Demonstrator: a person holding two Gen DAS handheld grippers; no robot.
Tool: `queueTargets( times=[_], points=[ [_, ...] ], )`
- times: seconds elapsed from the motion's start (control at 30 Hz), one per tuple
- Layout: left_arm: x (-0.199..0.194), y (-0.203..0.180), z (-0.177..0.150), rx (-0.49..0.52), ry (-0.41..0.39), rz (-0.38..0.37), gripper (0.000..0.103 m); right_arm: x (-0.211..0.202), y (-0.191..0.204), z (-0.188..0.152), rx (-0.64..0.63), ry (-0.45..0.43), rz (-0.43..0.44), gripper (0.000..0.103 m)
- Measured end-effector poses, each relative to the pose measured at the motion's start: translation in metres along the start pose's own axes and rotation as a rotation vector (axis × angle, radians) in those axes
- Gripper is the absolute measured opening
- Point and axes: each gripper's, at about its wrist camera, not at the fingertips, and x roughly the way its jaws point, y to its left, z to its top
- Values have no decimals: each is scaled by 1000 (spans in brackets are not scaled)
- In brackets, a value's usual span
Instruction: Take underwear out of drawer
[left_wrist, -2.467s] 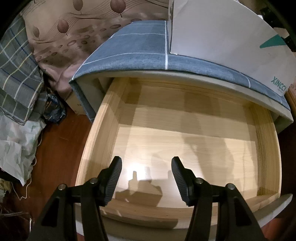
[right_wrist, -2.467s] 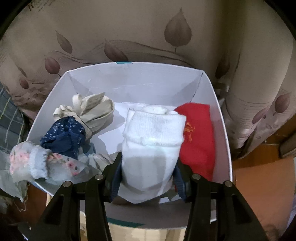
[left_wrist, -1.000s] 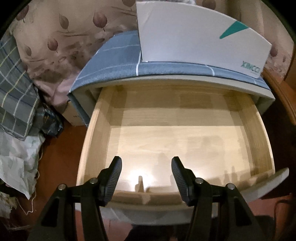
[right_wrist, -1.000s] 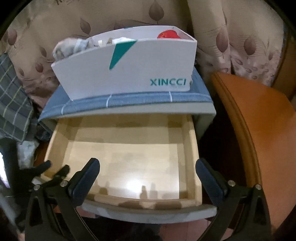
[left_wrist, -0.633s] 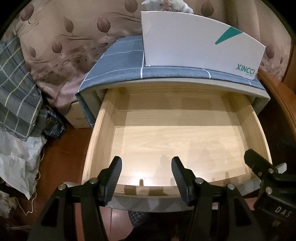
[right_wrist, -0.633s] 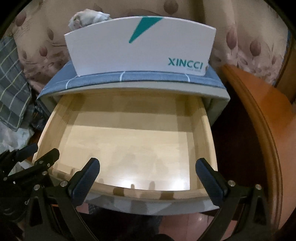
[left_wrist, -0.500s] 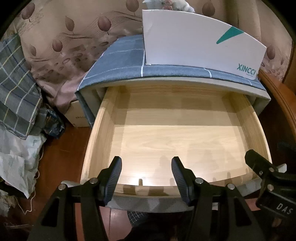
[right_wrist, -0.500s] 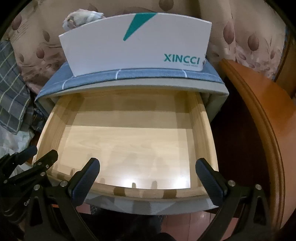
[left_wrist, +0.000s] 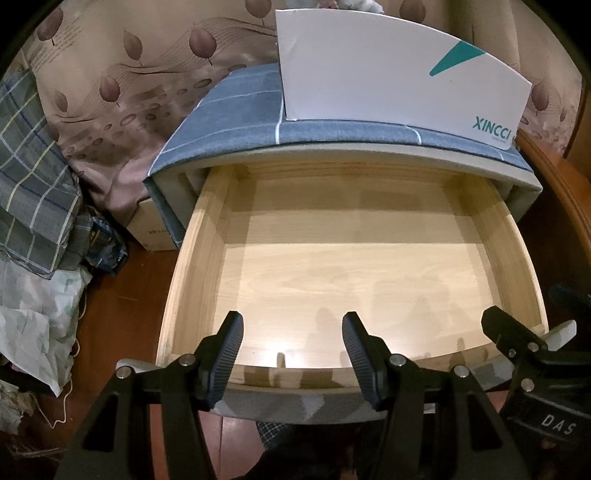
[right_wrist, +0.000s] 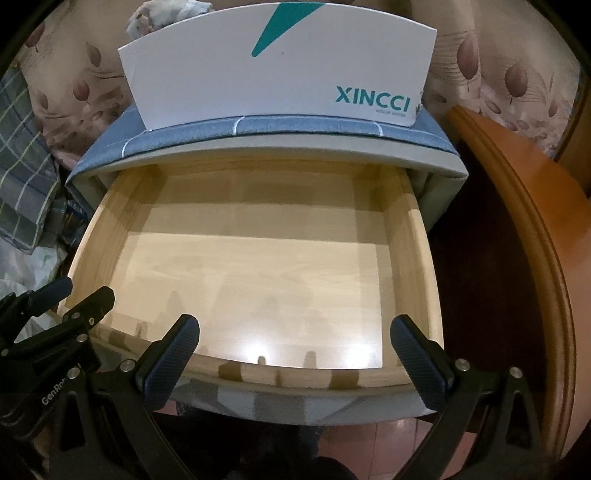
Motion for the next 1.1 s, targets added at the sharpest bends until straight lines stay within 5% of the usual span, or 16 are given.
queueTargets(
  times=[1.1],
  points=[
    [0,1,0,-9,7,0,57,9,2,0,-24,45,-18,103]
  ],
)
